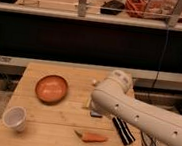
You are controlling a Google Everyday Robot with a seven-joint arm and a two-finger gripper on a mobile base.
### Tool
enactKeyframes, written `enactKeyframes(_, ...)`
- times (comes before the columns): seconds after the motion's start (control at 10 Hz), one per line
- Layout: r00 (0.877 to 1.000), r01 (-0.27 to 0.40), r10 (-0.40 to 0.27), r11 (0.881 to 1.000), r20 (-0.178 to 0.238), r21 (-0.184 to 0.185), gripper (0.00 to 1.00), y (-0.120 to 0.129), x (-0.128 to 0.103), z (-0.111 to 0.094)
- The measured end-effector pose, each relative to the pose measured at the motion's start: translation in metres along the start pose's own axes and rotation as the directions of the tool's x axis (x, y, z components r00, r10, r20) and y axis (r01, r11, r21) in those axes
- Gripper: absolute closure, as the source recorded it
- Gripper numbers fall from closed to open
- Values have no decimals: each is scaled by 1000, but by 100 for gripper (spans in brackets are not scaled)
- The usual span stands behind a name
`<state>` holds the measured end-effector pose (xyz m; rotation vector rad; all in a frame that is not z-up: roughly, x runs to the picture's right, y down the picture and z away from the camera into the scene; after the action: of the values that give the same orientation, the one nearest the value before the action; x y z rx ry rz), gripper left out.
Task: Move the arm in a circular motion
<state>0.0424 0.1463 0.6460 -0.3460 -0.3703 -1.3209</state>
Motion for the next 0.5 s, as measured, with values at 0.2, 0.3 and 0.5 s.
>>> enactKeyframes(0.2, 991, 132, -132, 991, -26, 13, 20, -53, 3, -7)
enactKeyframes(0.3, 985, 172, -171, 985, -35, 24, 20, -74, 8, -9)
enactKeyframes(0.5, 973, 228, -226, 973, -53, 40, 20, -117, 43, -9)
